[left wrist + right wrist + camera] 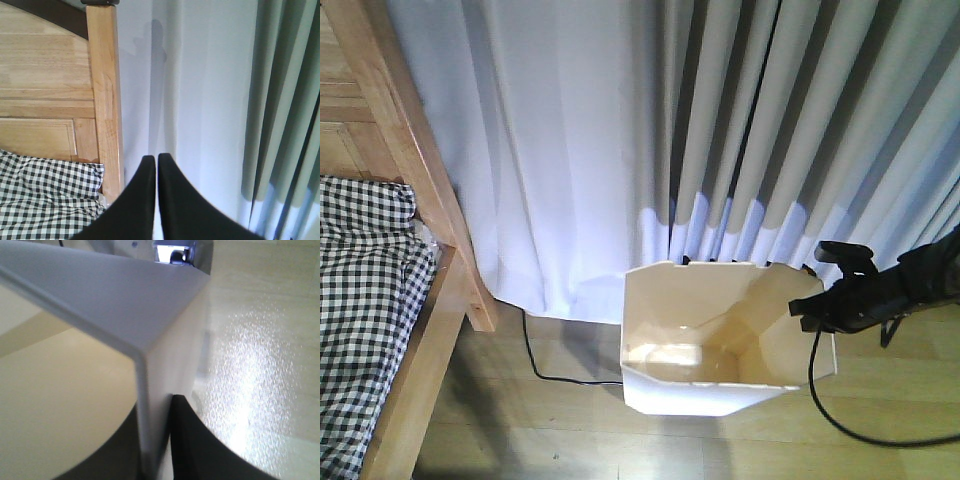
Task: Move trash bin to bedside with robot
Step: 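Lower the bin onto the floor beside the bed near the curtains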
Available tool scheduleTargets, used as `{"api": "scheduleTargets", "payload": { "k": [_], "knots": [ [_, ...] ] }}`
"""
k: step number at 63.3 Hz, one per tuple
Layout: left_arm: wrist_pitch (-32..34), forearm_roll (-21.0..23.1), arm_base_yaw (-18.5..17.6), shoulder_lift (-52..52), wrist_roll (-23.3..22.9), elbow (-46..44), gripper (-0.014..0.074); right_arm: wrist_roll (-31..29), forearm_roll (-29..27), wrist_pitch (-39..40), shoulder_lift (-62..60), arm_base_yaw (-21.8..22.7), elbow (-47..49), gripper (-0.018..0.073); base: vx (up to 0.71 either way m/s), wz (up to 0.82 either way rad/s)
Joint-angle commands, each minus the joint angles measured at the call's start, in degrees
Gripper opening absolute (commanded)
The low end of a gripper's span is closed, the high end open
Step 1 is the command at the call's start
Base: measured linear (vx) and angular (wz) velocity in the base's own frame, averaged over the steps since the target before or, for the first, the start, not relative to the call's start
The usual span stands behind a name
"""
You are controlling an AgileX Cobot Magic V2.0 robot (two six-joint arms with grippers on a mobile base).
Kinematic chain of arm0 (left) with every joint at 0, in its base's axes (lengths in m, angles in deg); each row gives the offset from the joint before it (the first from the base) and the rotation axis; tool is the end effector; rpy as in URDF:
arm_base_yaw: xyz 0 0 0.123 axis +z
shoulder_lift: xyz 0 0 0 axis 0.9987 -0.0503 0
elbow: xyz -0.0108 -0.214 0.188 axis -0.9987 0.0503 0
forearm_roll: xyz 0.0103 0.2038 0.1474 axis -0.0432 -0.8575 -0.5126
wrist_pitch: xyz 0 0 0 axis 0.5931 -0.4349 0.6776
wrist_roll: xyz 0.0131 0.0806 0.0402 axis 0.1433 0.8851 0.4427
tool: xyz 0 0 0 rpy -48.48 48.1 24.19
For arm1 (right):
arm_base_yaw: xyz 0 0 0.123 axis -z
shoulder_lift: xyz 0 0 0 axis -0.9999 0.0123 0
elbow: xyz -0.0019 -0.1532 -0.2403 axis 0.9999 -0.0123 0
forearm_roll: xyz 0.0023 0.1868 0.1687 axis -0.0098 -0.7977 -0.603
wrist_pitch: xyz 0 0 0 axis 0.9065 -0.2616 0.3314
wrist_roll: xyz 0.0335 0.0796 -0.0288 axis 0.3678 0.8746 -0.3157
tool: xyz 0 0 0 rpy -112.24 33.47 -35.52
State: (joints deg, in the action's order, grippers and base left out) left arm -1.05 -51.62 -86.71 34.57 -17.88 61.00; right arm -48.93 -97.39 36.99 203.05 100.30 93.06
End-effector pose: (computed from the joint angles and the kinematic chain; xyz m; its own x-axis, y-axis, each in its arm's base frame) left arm 0.0560 0.0003 0.1912 -0.0662 -0.0558 -0.9962 -0.0096 0.9984 -0.0552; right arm 0.3447 -0.0334 -0.0326 -0.9697 0.0009 -0.2441 -0.0783 0.9460 0.3146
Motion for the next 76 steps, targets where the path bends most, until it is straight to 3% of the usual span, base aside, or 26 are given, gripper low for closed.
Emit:
{"api": "scheduleTargets", "payload": {
  "k": [1,22,64,76],
  "knots": [
    [4.17,0.47,-0.18,0.55,-0.53,1.63,-0.0006,0.71,-2.05,-13.23,-0.92,0.32,4.05,-0.0004,0.00,0.00],
    [4.17,0.47,-0.18,0.55,-0.53,1.63,-0.0006,3.73,-0.98,-17.78,9.18,4.28,12.84,-0.0003,0.00,0.00],
    [4.17,0.47,-0.18,0.55,-0.53,1.63,-0.0006,10.23,1.71,-18.98,25.34,4.06,27.34,-0.0003,0.00,0.00],
    [4.17,0.47,-0.18,0.55,-0.53,1.63,-0.0006,13.55,11.02,-17.68,27.68,1.78,30.02,-0.0003,0.00,0.00]
  ]
}}
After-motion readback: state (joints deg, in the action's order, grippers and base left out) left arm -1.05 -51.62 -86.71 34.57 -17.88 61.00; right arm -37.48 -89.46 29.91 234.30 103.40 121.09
